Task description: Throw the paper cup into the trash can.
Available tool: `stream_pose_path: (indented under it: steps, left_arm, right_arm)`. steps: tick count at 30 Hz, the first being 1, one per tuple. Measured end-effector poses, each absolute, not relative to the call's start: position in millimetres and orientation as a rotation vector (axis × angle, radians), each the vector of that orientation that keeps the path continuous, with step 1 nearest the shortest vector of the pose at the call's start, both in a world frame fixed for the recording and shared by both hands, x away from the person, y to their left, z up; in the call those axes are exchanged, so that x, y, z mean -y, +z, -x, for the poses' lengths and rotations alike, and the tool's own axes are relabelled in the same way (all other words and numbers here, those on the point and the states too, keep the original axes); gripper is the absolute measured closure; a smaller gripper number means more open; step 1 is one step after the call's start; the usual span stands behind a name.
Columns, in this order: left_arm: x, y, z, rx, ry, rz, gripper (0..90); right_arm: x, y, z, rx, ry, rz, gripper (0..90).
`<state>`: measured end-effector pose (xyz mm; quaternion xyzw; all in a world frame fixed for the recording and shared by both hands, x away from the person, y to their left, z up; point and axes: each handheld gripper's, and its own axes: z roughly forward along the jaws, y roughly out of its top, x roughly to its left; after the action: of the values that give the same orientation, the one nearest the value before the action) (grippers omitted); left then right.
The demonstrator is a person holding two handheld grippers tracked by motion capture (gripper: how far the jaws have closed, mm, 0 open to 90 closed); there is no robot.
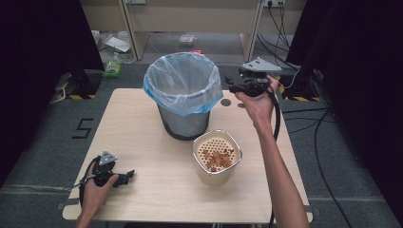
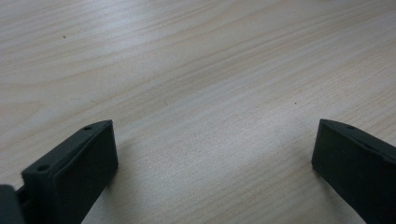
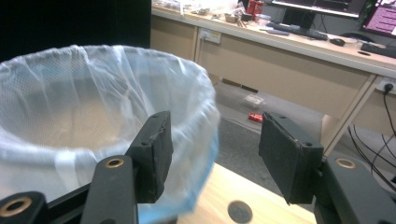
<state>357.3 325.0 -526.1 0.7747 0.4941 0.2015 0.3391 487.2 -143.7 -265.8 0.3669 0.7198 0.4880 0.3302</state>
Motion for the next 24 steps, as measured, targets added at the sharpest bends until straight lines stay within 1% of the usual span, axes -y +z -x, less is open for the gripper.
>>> stream_pose_path:
  steps: [7,12,15,16,20,21,23,24]
  left_arm:
    - [-325,-526,-357,-1.286,0.525,-2.018,0.0]
    - [-325,-526,-357,-1.286,0.525,-2.019,0.0]
    - [-325,-526,-357,-1.286,0.525,-2.019,0.0]
    - [-325,-526,-357,-1.286,0.525,-2.019,0.0]
    - [-325,-526,-357,-1.286,0.525,-2.020,0.0]
    - [-325,-526,-357,-1.286,0.525,-2.019,0.0]
    - [-325,-526,-357,-1.286,0.525,-2.019,0.0]
    - [-325,-526,-357,-1.286,0.525,-2.019,0.0]
  right_arm:
    - [168,-280,-471,-1.890,1.235,-0.972,42.4]
    - [186,-310,-456,-1.912,1.206,-1.014,40.7]
    - [191,-319,-452,-1.927,1.196,-1.036,40.2]
    - [197,-330,-448,-1.935,1.181,-1.051,40.0]
    - [205,-342,-443,-1.938,1.170,-1.079,39.4]
    - [211,-352,-438,-1.937,1.162,-1.092,39.3]
    - [215,-360,-434,-1.944,1.143,-1.108,38.5]
    - [215,-360,-434,-1.944,1.143,-1.108,38.5]
